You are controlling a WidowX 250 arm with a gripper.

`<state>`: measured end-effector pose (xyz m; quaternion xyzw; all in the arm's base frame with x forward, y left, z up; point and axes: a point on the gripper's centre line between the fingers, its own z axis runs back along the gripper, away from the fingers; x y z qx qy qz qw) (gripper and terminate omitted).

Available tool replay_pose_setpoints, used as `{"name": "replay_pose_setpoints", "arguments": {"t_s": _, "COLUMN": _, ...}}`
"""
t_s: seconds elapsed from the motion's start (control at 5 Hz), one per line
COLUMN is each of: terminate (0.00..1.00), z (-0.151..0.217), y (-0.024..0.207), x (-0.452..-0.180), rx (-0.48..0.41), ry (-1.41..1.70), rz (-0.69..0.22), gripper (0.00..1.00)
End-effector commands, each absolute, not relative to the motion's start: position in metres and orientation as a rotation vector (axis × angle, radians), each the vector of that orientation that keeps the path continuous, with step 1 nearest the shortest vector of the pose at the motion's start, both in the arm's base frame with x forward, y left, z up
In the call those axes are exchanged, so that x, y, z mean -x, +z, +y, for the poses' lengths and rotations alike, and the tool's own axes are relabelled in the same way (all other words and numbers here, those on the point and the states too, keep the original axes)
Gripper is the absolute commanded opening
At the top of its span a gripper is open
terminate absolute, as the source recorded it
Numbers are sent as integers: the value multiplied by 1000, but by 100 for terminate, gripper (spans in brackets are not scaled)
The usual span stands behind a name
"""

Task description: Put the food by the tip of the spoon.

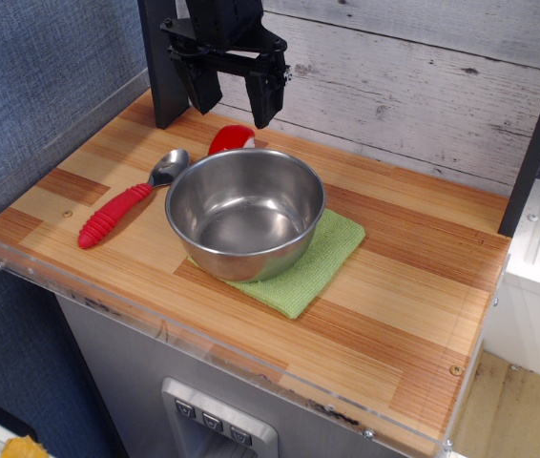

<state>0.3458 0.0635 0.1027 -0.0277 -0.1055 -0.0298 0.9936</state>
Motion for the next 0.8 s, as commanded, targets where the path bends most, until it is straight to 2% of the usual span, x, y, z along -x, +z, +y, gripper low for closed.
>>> {"name": "replay_pose_setpoints", "arguments": {"t_s": 0.0, "terminate": 0, "z": 64, "y": 132, "x": -345, "rx": -2, "ry": -57, "rz": -233, "gripper": 100}}
{"name": "replay_pose_setpoints", "arguments": {"t_s": 0.4, "terminate": 0, "z": 63, "y": 133, "x": -344, "rx": -6, "ry": -62, "rz": -221, "gripper": 100}}
{"name": "replay_pose_setpoints", "arguments": {"t_s": 0.6, "terminate": 100, "z": 63, "y": 133, "x": -344, "rx": -6, "ry": -62, "rz": -221, "gripper": 100}}
